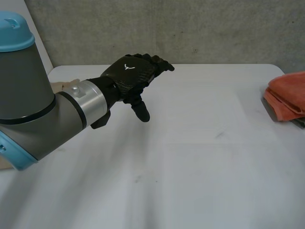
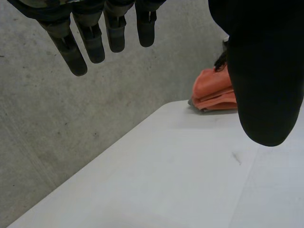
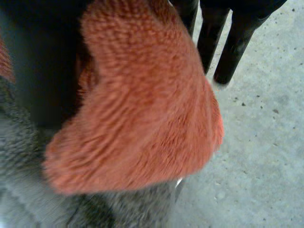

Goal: Fold the laundry.

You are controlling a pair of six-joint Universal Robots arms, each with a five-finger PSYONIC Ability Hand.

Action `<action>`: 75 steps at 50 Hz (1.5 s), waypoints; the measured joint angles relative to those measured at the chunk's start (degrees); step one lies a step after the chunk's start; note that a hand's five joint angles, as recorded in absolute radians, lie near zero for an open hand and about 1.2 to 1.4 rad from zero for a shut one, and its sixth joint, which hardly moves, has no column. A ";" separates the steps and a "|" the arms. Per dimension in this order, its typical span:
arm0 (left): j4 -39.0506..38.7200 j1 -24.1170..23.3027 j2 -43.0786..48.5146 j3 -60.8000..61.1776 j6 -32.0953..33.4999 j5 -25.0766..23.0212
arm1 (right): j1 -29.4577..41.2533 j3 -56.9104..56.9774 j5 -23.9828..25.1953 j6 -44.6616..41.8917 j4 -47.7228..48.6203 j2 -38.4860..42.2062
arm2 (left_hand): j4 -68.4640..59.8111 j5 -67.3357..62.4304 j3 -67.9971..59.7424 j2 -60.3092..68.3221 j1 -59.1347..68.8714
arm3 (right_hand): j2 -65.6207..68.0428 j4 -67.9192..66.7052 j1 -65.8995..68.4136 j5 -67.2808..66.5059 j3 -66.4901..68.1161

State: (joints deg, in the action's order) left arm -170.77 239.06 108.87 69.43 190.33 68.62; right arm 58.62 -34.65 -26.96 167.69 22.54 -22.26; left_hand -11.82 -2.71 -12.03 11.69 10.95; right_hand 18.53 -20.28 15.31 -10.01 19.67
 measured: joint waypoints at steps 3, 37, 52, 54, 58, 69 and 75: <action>0.00 0.00 -0.06 -0.01 -0.03 -0.02 | -0.03 -1.66 -0.28 -1.01 -1.67 -1.94 | 0.00 0.00 0.00 0.01 0.00 | -2.50 3.19 -1.86 2.87 -2.99; -0.09 0.88 -4.54 0.42 -0.09 2.65 | 23.00 -2.12 -51.62 -24.93 -36.92 -33.82 | 0.11 0.01 0.01 -0.11 -0.16 | -5.91 6.93 -3.70 6.62 -7.35; -5.75 12.84 -7.50 4.86 1.38 11.68 | 47.33 -37.16 -49.55 -2.91 -24.99 -45.60 | 0.15 0.03 0.01 -0.11 -0.17 | -5.91 6.93 -3.70 6.62 -7.35; -6.95 16.38 -6.78 5.45 2.45 11.61 | 49.93 -42.31 -49.49 -3.17 -22.65 -46.75 | 0.15 0.00 0.01 -0.11 -0.17 | -5.91 6.93 -3.70 6.62 -7.35; -7.90 21.29 -4.20 5.67 5.44 11.39 | 52.98 -48.52 -49.44 -3.94 -20.05 -47.92 | 0.15 0.03 0.01 -0.11 -0.17 | -5.91 6.93 -3.70 6.62 -7.35; -8.58 36.85 12.81 4.15 33.37 11.77 | 55.39 -61.32 -49.46 -9.71 -16.81 -48.60 | 0.16 0.00 0.02 -0.11 -0.16 | -5.91 6.93 -3.70 6.62 -7.35; -13.15 40.08 21.15 1.02 39.66 13.77 | 54.87 -64.28 -49.38 -11.01 -15.52 -48.46 | -2.81 -2.44 -2.73 2.79 4.04 | -5.91 6.93 -3.70 6.62 -7.35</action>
State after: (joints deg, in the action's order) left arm -183.92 279.13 130.02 70.45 229.99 82.39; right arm 113.49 -98.93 -76.34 156.69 7.01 -70.72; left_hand -14.63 -5.15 -14.75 14.47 14.99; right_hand 12.63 -13.36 11.61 -3.39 12.32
